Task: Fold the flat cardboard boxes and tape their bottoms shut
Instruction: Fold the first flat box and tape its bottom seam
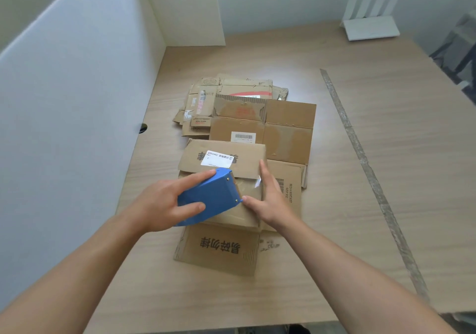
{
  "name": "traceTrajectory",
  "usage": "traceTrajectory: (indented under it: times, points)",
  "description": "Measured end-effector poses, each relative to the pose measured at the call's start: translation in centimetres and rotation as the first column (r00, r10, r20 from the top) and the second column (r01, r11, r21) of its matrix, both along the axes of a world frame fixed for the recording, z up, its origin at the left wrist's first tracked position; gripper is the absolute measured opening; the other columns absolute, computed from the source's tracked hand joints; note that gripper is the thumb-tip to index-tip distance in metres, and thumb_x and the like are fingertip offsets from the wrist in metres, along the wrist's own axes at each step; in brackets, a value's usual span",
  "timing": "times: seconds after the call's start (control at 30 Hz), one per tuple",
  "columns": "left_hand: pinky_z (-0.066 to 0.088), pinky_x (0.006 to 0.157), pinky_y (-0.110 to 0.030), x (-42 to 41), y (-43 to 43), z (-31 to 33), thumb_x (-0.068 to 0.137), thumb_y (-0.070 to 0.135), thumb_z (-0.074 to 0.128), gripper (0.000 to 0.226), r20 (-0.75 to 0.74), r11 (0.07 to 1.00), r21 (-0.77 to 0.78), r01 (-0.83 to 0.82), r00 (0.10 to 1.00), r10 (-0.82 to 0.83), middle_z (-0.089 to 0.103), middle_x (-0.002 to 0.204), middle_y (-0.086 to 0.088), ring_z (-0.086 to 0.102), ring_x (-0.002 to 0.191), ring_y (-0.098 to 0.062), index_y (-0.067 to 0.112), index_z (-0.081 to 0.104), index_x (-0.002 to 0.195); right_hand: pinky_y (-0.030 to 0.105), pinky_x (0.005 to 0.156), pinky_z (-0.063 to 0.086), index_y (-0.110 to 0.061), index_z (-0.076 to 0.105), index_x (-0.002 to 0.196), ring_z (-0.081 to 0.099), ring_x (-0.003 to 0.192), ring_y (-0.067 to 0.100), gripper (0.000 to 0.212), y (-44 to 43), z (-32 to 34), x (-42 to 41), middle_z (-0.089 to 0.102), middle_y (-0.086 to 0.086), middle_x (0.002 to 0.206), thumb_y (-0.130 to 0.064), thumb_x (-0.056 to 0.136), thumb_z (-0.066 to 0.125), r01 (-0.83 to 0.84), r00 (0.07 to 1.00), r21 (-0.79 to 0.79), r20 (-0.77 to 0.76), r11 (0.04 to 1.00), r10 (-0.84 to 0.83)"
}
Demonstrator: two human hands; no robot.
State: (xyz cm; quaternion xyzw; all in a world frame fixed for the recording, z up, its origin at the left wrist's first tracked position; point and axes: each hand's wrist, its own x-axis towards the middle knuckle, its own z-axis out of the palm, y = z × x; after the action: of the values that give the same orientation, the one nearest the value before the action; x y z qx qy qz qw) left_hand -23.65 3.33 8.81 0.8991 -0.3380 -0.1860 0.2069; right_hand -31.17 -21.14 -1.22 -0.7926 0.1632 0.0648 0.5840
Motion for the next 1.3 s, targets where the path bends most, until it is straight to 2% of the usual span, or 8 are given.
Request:
traceTrajectory:
  times: [0.1, 0.3, 0.53, 0.67, 0.83, 0.97, 1.17, 1.3]
  points:
    - [0.051, 0.082, -0.033, 0.1, 0.1, 0.3, 0.079, 0.060, 0.050, 0.065, -0.013, 0.999, 0.048, 0.007, 1.000, -0.006, 0.060, 0.114, 0.021, 0.058, 0.094, -0.007, 0.076, 0.019, 0.134, 0.043, 0.120, 0.022, -0.063, -0.004, 0.147, 0.014, 0.151, 0.017, 0.103, 1.6, -0.6, 0.4, 0.004, 0.000, 0.166, -0.040, 0.084, 0.075, 0.002, 1.000, 0.049, 0.016, 0.999, -0.003]
    - [0.049, 0.077, -0.024, -0.2, 0.0, 0.4, 0.081, 0.055, 0.052, 0.065, -0.052, 0.996, 0.085, -0.008, 0.999, 0.012, 0.058, 0.112, 0.023, 0.057, 0.094, -0.001, 0.078, 0.018, 0.131, 0.031, 0.115, 0.027, -0.057, 0.007, 0.149, 0.028, 0.143, 0.007, 0.097, 1.3, -1.8, -0.4, 0.024, -0.017, 0.156, -0.025, 0.086, 0.072, 0.024, 0.996, 0.103, 0.080, 0.994, -0.033]
    - [0.050, 0.078, -0.021, -1.8, -3.2, 1.0, 0.076, 0.062, 0.055, 0.063, -0.226, 1.000, 0.007, 0.012, 0.974, -0.010, 0.054, 0.116, 0.037, 0.057, 0.098, 0.004, 0.078, 0.026, 0.129, 0.011, 0.107, 0.032, -0.056, 0.015, 0.150, 0.026, 0.131, -0.024, 0.091, -3.5, -1.8, -4.7, 0.025, -0.034, 0.148, -0.008, 0.089, 0.064, -0.070, 0.997, 0.209, 0.041, 0.975, 0.063]
    - [0.051, 0.082, -0.024, -3.5, -4.7, 0.6, 0.070, 0.066, 0.057, 0.065, -0.323, 0.999, -0.038, -0.004, 0.946, -0.008, 0.057, 0.117, 0.037, 0.060, 0.101, 0.003, 0.076, 0.031, 0.129, 0.018, 0.108, 0.033, -0.057, 0.018, 0.149, 0.034, 0.136, 0.001, 0.086, -5.9, -0.9, -6.2, 0.024, -0.023, 0.151, -0.007, 0.093, 0.058, -0.099, 0.994, 0.170, -0.019, 0.980, 0.104]
    - [0.048, 0.076, -0.021, -5.0, -4.6, 0.2, 0.070, 0.066, 0.059, 0.067, -0.372, 0.994, -0.087, -0.069, 0.928, 0.032, 0.060, 0.113, 0.035, 0.062, 0.099, 0.002, 0.072, 0.034, 0.132, 0.029, 0.106, 0.034, -0.059, 0.016, 0.148, 0.030, 0.131, 0.007, 0.084, -7.6, -0.2, -6.6, 0.026, -0.014, 0.153, -0.014, 0.093, 0.060, -0.232, 0.963, 0.132, -0.105, 0.964, 0.247]
    - [0.045, 0.070, -0.016, -5.1, -5.0, 0.7, 0.069, 0.065, 0.056, 0.064, -0.326, 0.997, -0.033, -0.063, 0.944, 0.049, 0.052, 0.110, 0.048, 0.057, 0.098, 0.011, 0.078, 0.032, 0.127, 0.027, 0.110, 0.029, -0.056, 0.024, 0.147, 0.028, 0.143, 0.014, 0.084, -6.9, 0.1, -4.9, 0.017, -0.006, 0.158, -0.019, 0.083, 0.063, -0.280, 0.957, -0.092, -0.105, 0.956, 0.271]
    - [0.042, 0.065, -0.009, -3.1, -4.9, 1.9, 0.074, 0.055, 0.057, 0.061, -0.299, 0.997, 0.047, -0.054, 0.952, 0.066, 0.054, 0.103, 0.045, 0.057, 0.095, 0.010, 0.078, 0.032, 0.125, 0.025, 0.110, 0.022, -0.061, 0.029, 0.140, 0.018, 0.148, 0.012, 0.070, -4.4, -2.1, -5.4, 0.006, -0.004, 0.163, -0.033, 0.090, 0.068, -0.190, 0.982, -0.053, -0.021, 0.980, 0.189]
    - [0.051, 0.085, -0.025, -1.2, -5.5, 3.1, 0.074, 0.056, 0.058, 0.059, -0.322, 0.994, 0.109, 0.002, 0.946, 0.034, 0.056, 0.115, 0.031, 0.059, 0.100, 0.001, 0.074, 0.036, 0.126, 0.022, 0.110, 0.022, -0.056, 0.016, 0.146, 0.025, 0.138, 0.004, 0.082, -4.7, -2.5, -5.5, 0.021, -0.007, 0.155, -0.027, 0.090, 0.069, -0.160, 0.987, -0.038, 0.012, 0.986, 0.160]
